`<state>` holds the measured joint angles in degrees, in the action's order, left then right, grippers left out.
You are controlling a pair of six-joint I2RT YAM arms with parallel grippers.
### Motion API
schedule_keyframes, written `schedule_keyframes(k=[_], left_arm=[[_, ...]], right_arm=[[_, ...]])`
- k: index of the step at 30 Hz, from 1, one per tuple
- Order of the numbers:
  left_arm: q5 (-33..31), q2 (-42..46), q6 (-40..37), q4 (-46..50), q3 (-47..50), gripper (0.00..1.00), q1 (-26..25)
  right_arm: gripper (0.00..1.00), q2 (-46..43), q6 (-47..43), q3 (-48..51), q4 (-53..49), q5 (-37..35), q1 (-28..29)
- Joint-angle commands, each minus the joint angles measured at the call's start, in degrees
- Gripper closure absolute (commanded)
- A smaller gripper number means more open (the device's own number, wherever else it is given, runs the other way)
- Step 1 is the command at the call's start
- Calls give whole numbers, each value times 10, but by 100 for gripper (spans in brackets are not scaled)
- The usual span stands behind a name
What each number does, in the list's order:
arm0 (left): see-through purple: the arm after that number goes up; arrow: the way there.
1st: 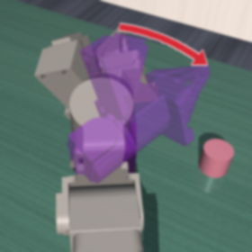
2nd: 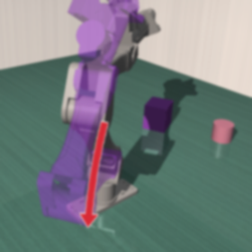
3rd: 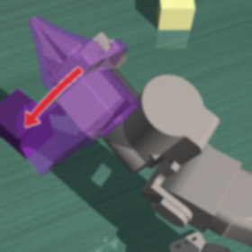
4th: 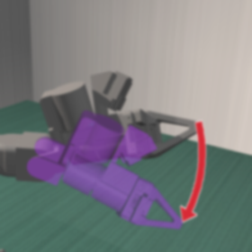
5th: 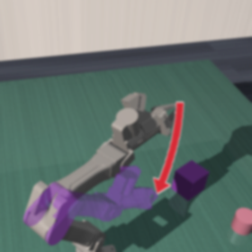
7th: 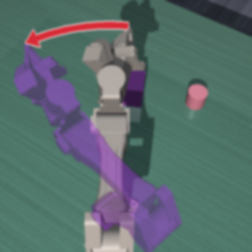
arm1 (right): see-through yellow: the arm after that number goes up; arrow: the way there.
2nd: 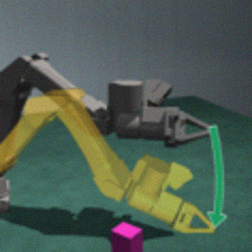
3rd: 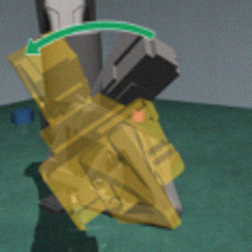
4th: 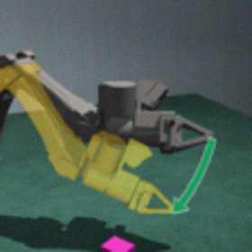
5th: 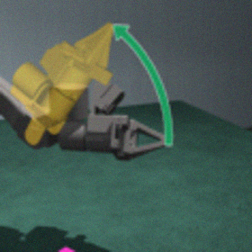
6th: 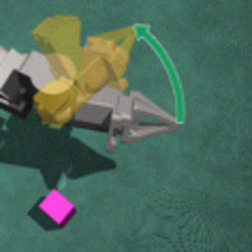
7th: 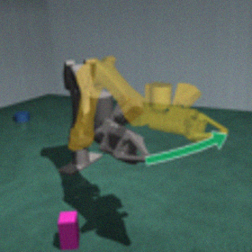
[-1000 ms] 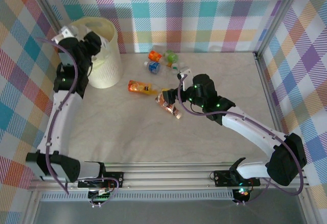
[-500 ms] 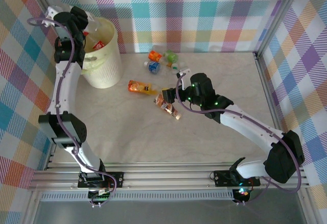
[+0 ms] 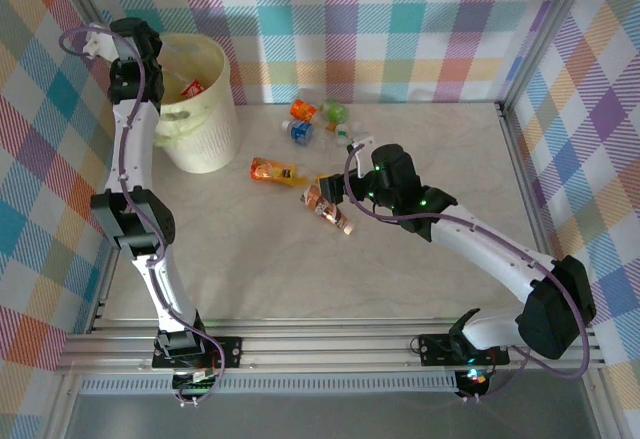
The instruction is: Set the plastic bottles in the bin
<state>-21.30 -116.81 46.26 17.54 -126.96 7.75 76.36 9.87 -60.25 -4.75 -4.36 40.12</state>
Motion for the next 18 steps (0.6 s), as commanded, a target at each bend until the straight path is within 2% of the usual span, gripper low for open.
schedule_keyframes(k=[1, 7, 11, 18], left_arm=[[-14, -8, 24, 53, -34, 31, 12], [0, -23, 44, 102, -67, 9, 13], [-1, -15, 40, 110, -67, 6, 13], [15, 6, 20, 117, -67, 1, 12]], right_arm=[[0, 2, 5, -19, 2, 10, 1], [0, 16, 24, -34, 1, 11, 1], [0, 15, 26, -32, 0, -1, 1], [0, 10, 72, -14, 16, -70, 0]])
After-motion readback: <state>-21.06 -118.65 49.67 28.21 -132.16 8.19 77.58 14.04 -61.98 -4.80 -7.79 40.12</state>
